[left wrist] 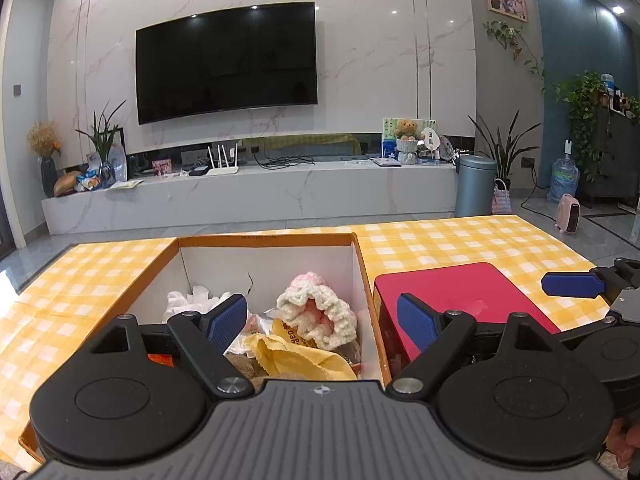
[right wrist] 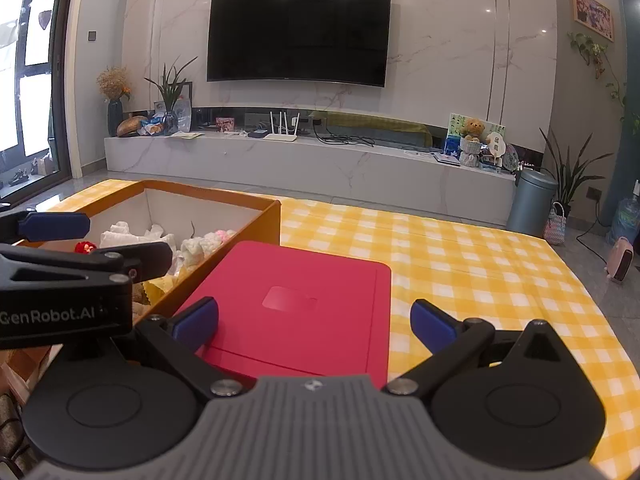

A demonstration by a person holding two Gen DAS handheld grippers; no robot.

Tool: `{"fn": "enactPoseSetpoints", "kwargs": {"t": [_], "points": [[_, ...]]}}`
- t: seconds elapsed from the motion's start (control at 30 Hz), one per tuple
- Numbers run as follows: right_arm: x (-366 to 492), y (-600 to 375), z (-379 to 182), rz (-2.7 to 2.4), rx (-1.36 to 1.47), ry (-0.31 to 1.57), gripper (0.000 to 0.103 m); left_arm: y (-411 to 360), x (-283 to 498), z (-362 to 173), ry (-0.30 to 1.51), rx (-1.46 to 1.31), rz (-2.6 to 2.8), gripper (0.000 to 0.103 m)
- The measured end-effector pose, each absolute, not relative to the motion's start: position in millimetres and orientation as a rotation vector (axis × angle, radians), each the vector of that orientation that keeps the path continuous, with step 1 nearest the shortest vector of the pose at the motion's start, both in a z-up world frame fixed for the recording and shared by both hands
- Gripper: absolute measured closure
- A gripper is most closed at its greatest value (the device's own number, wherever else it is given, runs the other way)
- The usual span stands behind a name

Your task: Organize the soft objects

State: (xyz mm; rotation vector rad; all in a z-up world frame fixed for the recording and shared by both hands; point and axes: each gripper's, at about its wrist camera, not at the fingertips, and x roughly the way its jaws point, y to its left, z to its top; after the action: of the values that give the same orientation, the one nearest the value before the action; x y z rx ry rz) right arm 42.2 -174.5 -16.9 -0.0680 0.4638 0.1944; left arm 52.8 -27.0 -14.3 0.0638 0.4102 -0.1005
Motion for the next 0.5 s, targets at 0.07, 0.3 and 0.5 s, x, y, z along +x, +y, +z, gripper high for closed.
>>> {"fn": "enactPoseSetpoints", "kwargs": {"t": [0.07,0.3,0.5], "points": [[41.7,-174.3,-16.7,0.194,-0.071,0.462,0.003,-25.3,53.4,-14.7,0.415,0.054,-0.102,0.004],[41.4,-173.8,-16.4,0.194,-0.073,0.460,0.003,-24.8,53.0,-15.7,0.421,0.040,-0.102,0.004],[41.3,-173.4,-16.3,0.194,-0.076,0.459,0.003,-24.0,52.9,-15.8,0.434,0.029,-0.100,0.004]]}}
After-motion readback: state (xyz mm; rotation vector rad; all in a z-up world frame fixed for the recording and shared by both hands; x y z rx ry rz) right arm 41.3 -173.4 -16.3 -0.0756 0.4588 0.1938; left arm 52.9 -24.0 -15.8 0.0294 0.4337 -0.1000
